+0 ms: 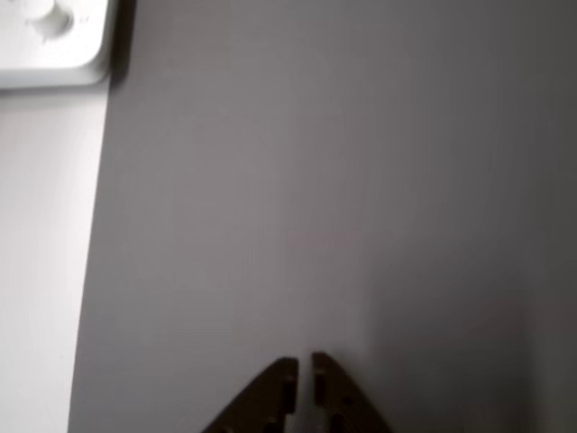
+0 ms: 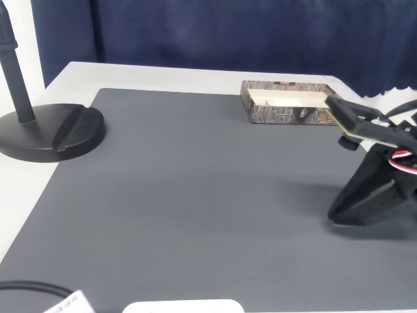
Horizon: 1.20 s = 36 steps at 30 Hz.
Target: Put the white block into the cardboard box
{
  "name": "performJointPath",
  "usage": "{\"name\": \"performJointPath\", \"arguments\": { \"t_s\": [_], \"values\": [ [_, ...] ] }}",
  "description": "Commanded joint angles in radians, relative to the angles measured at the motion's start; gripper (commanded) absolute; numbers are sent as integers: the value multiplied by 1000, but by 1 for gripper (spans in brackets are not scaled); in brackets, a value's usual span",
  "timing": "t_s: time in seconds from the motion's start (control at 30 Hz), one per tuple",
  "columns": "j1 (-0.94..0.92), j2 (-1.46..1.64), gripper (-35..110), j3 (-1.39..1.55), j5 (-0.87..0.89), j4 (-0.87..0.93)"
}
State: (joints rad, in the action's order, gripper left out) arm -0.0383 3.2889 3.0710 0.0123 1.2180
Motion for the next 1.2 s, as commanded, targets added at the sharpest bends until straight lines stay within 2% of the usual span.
{"name": "performJointPath", "arguments": {
  "t_s": [0.0, 0.13, 0.73, 0.97, 1.17],
  "values": [
    [-5, 37, -2, 21, 37, 3],
    [-6, 37, -2, 21, 26, 101],
    [-31, 37, -2, 21, 23, 101],
    [-26, 37, -2, 21, -55, 112],
    [-26, 37, -2, 21, -55, 112]
  ]
}}
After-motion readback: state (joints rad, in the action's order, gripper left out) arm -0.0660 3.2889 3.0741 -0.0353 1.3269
